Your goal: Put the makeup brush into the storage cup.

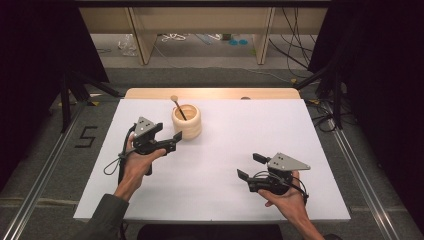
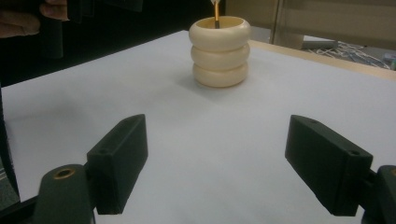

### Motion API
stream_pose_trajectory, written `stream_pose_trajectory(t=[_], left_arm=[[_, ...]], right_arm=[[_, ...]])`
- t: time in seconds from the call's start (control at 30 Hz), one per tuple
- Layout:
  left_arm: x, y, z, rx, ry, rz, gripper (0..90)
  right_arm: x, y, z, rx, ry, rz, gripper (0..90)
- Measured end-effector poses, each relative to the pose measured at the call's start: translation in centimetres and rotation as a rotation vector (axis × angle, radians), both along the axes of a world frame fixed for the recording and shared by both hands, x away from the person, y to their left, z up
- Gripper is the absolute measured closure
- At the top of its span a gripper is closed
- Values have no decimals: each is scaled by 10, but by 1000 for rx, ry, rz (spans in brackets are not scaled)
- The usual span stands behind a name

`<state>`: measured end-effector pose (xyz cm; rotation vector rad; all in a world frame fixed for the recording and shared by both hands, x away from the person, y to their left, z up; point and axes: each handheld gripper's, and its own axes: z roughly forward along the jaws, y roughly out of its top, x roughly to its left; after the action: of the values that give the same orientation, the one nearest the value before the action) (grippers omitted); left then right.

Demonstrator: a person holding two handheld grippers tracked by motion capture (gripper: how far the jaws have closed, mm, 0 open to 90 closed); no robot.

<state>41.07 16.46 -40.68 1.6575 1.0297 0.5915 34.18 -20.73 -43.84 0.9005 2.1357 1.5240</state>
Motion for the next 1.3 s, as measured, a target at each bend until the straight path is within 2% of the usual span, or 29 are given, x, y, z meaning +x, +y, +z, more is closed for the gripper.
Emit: stream_pose_trajectory(t=[0.2,0.43,0.5,0.53,0.6,0.63,0.67,0.77,1.27,1.3], left_arm=[[-7,-3,-3,-5,11,-10,200],[-15,-7,-2,-1,1,-29,199],[-17,-8,-3,-15,4,-30,199],[-18,-8,-3,-1,-1,-37,199],[-20,-8,-3,-16,-1,-33,198],[-22,-8,-2,-7,-7,-40,197],[-23,-8,-2,-21,-7,-39,195],[-27,-9,-3,-20,-9,-45,181],[-51,-16,-11,-22,-18,-105,162],[-53,-15,-11,-8,-25,-110,161]], right_arm=[[-1,1,0,13,-1,-1,221],[0,1,0,14,0,-1,220],[-1,1,0,13,-1,-1,218],[-1,1,0,12,-2,-2,217],[-1,1,0,12,-2,-4,213],[-1,1,0,11,0,-4,212],[-1,1,0,12,1,-4,210],[-1,1,0,18,-6,-7,205],[-1,0,1,18,-13,-22,192],[-1,0,1,19,-14,-22,192]])
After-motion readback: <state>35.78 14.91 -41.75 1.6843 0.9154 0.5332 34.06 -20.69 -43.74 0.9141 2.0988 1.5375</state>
